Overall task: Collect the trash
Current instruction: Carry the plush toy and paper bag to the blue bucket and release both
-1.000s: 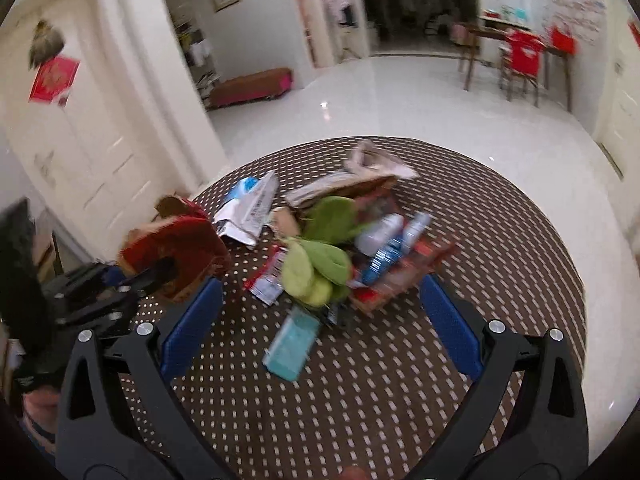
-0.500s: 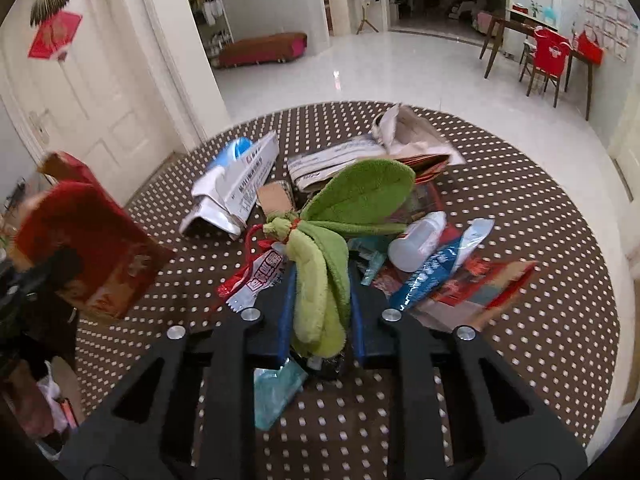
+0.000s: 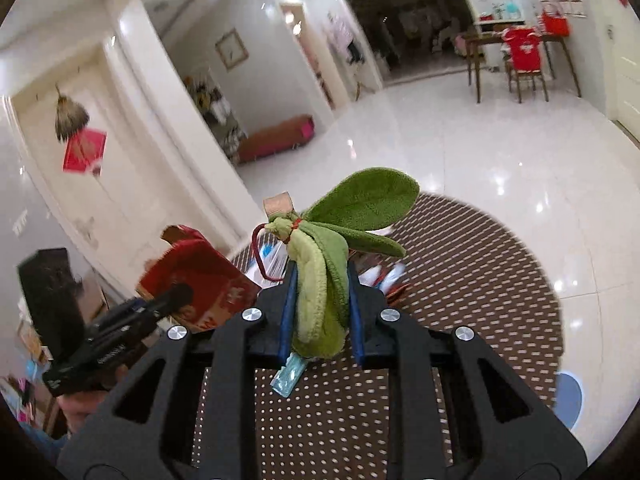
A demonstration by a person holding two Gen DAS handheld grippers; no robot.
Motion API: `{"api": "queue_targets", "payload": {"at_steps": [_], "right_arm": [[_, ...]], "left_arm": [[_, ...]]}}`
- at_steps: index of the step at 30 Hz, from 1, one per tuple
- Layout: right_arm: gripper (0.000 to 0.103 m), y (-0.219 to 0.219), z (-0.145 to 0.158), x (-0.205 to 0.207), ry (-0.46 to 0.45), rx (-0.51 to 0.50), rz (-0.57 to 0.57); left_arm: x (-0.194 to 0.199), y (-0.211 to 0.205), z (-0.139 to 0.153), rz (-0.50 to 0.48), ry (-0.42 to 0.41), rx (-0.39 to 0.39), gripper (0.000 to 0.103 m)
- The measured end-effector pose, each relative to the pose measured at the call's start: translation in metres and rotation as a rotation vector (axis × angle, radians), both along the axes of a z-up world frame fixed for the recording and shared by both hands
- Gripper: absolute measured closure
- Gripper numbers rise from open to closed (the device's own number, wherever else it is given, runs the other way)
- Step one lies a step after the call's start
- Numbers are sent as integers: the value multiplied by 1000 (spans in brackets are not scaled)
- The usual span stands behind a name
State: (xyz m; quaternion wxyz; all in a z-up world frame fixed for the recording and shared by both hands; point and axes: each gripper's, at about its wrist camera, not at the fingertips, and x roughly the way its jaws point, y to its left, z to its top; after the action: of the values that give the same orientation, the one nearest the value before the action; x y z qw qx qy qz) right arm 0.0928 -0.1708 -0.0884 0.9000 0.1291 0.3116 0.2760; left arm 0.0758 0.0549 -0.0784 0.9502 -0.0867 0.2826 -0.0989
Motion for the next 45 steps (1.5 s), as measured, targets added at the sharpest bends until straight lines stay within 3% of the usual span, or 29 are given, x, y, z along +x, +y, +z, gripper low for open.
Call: {"api": "queue_targets", "payload": {"at_steps": [7, 16, 20, 27, 40, 42, 43, 44, 45], "right_arm": [[81, -89, 14, -26, -45, 50, -166], [81, -207, -15, -59, 2, 66, -432], [81, -257, -46, -67, 71, 82, -552], [80, -312, -97, -68, 204, 118, -650], [78, -361, -176, -64, 417, 182, -732], [77, -364, -185, -60, 437, 204, -733], [72, -366, -189, -60, 445, 214, -733], [66, -368, -195, -59, 466, 226, -743], [50, -370, -202, -58, 482, 237, -751]], "left_arm": [[20, -74, 15, -161, -6, -17, 77], [42, -184, 3, -386, 45, -12, 77], [58, -240, -13, -485, 114, -13, 77], [84, -321, -57, -597, 270, 3, 77], [134, -418, -147, -658, 504, 141, 75], [141, -430, -158, -665, 526, 160, 69], [145, -437, -166, -675, 550, 173, 63], [149, -442, -171, -675, 568, 187, 46], [147, -445, -173, -664, 573, 195, 30]]}}
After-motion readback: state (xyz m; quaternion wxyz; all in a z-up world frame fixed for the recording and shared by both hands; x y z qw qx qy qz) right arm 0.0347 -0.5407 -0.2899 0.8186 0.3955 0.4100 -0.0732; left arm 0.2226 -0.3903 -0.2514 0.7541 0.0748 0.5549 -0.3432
